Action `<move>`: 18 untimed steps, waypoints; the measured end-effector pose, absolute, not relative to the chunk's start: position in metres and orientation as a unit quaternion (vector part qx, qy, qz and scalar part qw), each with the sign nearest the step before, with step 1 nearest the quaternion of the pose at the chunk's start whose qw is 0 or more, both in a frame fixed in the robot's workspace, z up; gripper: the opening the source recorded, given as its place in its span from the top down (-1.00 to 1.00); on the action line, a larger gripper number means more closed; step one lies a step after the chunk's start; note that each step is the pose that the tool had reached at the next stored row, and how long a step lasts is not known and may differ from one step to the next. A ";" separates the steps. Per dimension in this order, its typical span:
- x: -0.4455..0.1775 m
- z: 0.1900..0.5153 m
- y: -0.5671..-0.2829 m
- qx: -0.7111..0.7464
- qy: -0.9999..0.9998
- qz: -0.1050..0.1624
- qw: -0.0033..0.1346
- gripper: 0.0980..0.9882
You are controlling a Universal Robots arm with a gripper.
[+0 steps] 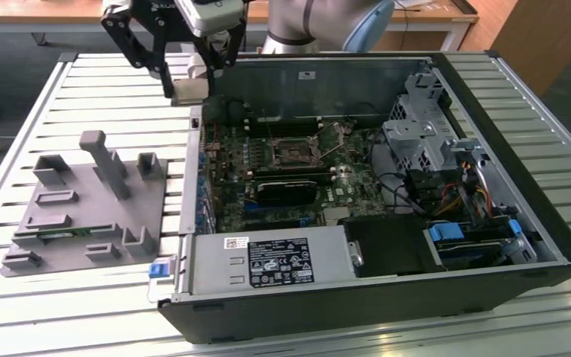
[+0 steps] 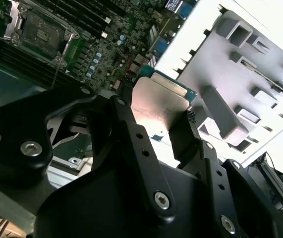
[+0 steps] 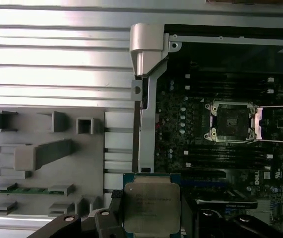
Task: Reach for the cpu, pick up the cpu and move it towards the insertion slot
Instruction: 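Pick up the cpu and move it towards the insertion slot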
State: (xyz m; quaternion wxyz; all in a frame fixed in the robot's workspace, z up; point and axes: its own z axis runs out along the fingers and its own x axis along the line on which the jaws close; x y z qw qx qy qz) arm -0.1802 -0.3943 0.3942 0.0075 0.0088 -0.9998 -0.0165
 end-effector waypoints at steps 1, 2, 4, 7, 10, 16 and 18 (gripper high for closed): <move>-0.178 0.394 -0.393 0.009 -1.000 -0.017 0.007 0.00; -0.177 0.394 -0.392 0.009 -1.000 -0.017 0.007 0.00; -0.174 0.394 -0.389 0.009 -1.000 -0.017 0.007 0.00; -0.169 0.394 -0.384 0.009 -1.000 -0.017 0.007 0.00; -0.165 0.394 -0.379 0.009 -1.000 -0.017 0.007 0.00; -0.156 0.394 -0.369 0.009 -1.000 -0.016 0.008 0.00; -0.153 0.394 -0.365 0.009 -1.000 -0.017 0.007 0.00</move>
